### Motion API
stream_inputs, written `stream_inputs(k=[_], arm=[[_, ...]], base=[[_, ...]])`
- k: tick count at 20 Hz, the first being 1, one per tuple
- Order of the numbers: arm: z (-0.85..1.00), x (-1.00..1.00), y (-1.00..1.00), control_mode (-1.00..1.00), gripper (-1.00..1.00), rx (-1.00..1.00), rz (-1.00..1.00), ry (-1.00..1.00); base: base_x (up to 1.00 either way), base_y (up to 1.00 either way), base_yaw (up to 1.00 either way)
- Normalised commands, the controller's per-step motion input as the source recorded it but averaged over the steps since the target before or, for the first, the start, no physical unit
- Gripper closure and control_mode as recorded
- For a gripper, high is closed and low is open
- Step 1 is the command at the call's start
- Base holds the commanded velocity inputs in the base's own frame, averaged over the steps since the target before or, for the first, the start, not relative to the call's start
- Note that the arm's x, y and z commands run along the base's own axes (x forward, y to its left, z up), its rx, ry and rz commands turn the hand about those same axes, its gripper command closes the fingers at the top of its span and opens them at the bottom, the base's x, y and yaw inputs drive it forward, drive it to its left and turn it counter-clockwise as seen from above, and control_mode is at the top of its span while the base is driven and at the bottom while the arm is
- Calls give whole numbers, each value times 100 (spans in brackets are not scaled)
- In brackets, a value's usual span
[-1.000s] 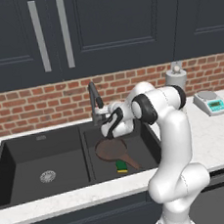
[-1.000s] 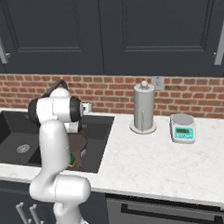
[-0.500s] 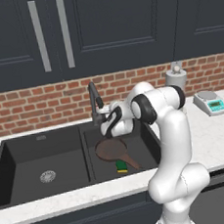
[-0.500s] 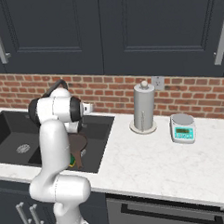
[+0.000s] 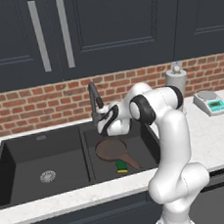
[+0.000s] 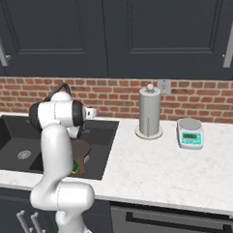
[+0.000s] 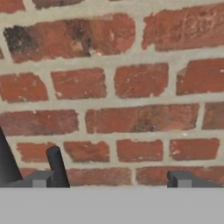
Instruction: Pick the pan and sponge and place them into the sink. Then turn on the water.
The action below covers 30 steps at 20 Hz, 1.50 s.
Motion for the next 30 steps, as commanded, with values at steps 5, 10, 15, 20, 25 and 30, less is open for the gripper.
stream_inputs(k=[5, 10, 15, 20, 25, 30], arm=[[-3, 0, 0, -100, -100, 0, 0, 0], [-1, 0, 0, -100, -100, 0, 0, 0], [0, 0, 0, -100, -100, 0, 0, 0], [-2, 2, 0, -100, -100, 0, 0, -1], [-2, 4, 0, -100, -100, 0, 0, 0], [-7, 8, 0, -100, -100, 0, 0, 0]], base=[[0, 0, 0], [0, 0, 0], [0, 0, 0], [0, 0, 0], [0, 0, 0], [0, 0, 0]])
